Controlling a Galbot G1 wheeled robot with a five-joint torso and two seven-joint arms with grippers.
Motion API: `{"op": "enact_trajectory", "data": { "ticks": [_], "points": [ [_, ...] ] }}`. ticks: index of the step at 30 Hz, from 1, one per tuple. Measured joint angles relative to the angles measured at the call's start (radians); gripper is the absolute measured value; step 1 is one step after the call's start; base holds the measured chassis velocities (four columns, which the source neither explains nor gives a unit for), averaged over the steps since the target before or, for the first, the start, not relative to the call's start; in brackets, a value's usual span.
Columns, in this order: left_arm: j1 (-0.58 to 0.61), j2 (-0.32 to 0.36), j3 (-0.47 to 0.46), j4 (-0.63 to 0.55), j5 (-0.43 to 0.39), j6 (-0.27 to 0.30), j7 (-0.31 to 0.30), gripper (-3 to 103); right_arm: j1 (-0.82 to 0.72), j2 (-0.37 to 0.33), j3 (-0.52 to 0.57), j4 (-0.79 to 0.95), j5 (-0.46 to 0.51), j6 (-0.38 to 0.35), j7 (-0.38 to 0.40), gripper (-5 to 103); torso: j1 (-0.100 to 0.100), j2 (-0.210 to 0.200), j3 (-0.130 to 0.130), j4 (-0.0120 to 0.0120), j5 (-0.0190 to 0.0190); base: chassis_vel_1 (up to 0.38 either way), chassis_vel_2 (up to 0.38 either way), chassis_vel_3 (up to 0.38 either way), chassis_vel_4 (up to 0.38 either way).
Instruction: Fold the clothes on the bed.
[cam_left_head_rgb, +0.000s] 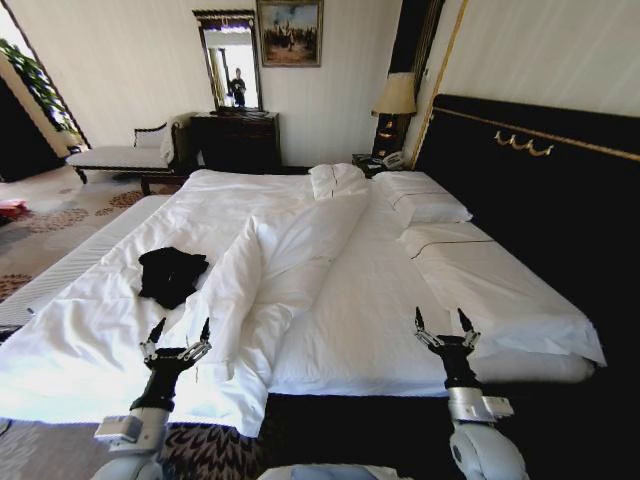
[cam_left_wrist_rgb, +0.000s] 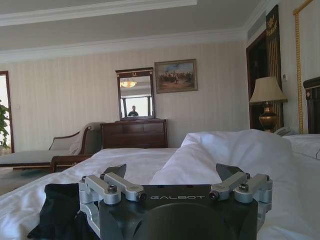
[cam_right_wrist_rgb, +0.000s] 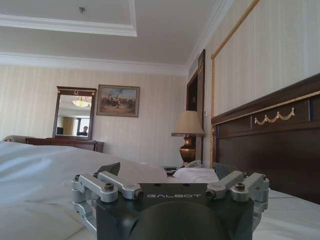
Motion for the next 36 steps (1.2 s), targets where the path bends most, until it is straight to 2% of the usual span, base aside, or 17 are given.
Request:
{"op": "enact_trajectory", "data": {
  "ticks": [36],
  "points": [
    [0.005, -0.004, 0.002, 0.0, 0.002, -0.006, -0.002, 100, -0.007, 0.01, -0.002, -0.003, -0.014, 0.028, -0.016, 100, 0.0, 0.0, 0.0, 0.0001, 0.0001, 0.027, -0.028, -0.029, 0.027]
  ]
}}
